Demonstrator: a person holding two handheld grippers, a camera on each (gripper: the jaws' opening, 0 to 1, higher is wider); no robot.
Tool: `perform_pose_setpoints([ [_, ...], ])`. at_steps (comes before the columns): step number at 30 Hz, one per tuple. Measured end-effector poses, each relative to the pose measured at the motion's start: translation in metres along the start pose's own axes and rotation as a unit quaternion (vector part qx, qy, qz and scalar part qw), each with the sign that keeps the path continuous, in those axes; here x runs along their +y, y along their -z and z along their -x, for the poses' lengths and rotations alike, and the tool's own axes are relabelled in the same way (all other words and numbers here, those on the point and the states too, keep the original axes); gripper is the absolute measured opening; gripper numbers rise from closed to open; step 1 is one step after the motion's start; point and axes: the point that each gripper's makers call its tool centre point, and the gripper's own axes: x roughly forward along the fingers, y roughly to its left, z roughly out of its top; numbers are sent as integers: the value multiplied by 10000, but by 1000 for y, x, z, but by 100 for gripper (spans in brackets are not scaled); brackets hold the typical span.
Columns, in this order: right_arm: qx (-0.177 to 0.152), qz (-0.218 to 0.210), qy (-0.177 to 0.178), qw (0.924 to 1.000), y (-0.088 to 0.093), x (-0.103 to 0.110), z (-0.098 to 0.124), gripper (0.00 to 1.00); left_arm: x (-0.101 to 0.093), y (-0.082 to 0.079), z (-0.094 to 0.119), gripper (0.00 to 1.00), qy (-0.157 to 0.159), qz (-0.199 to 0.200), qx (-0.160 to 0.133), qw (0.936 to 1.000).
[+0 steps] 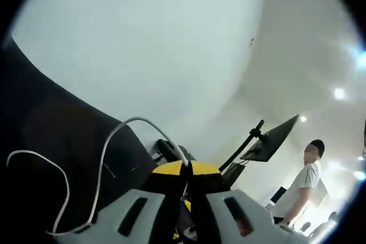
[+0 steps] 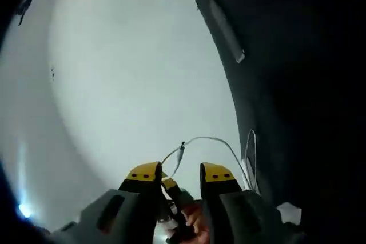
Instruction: Connect the charging cable to the phone, plug the charger into the socket, and turn on the power strip switch to charge the phone.
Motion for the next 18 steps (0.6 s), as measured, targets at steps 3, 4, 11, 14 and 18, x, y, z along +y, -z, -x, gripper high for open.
perform_pose_setpoints([
  [3, -52, -73, 104, 9999, 3, -4, -7, 20, 0, 0, 1, 0, 5, -9, 11, 10000],
  [4, -262, -21, 201, 9995, -8, -6, -10, 18, -1, 0, 2, 0, 3, -20, 15, 10000],
  [11, -265, 127, 151, 9995, -5, 8, -14, 9, 2, -1, 8, 0, -22, -120, 41, 9999],
  [14, -217, 308, 275, 9989, -3, 6, -17, 5, 3, -4, 10, 0, -15, -87, 3, 10000],
  [18, -170, 464, 294, 9983, -5, 5, -21, 4, 5, -6, 15, 0, -37, -92, -19, 9999],
])
